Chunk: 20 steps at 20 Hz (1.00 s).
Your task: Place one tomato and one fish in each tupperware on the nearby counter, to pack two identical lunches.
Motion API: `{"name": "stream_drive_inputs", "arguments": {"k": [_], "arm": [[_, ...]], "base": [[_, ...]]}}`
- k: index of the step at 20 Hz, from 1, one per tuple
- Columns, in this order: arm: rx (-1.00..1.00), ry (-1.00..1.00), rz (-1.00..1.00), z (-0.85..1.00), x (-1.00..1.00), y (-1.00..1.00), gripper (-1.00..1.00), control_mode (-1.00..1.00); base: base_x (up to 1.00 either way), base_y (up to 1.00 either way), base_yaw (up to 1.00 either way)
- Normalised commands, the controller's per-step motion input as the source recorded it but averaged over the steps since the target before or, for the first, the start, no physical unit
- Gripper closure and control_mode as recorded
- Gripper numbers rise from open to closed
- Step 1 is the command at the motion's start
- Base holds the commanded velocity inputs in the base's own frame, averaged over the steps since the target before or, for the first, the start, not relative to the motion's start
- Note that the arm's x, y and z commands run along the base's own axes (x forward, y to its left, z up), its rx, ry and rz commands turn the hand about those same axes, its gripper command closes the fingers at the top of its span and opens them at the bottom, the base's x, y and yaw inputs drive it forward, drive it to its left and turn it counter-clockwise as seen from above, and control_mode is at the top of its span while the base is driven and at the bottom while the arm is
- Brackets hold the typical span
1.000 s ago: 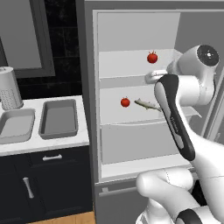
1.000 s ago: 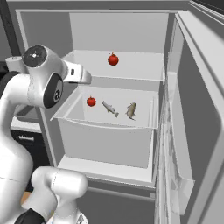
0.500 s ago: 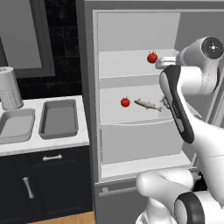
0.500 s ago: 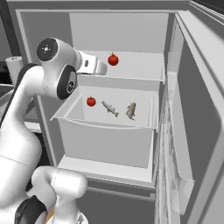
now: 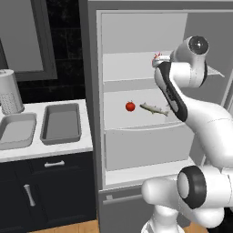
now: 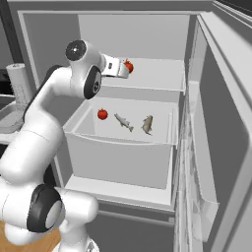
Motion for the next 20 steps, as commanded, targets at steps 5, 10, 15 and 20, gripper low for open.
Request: {"name": "stream_drive_inputs", "arguments": {"k": [5,10,15,20], "arm": [[0.03,0.05,0.00,-0.04,0.93,-0.18,-1.00,-1.00],[0.04,0.19,0.01,0.00,0.77,-0.32,-1.00,-1.00],[-0.01,0.03,0.00,-0.09,0.43,-0.02,-1.00,-1.00],[-0.01,-0.02,0.00,-0.29,0.54,0.04,-1.00,-1.00]], "base": [[0.00,0.00,0.00],[0.00,0.00,0.00],[0.00,0.00,0.00],[0.00,0.00,0.00]]}}
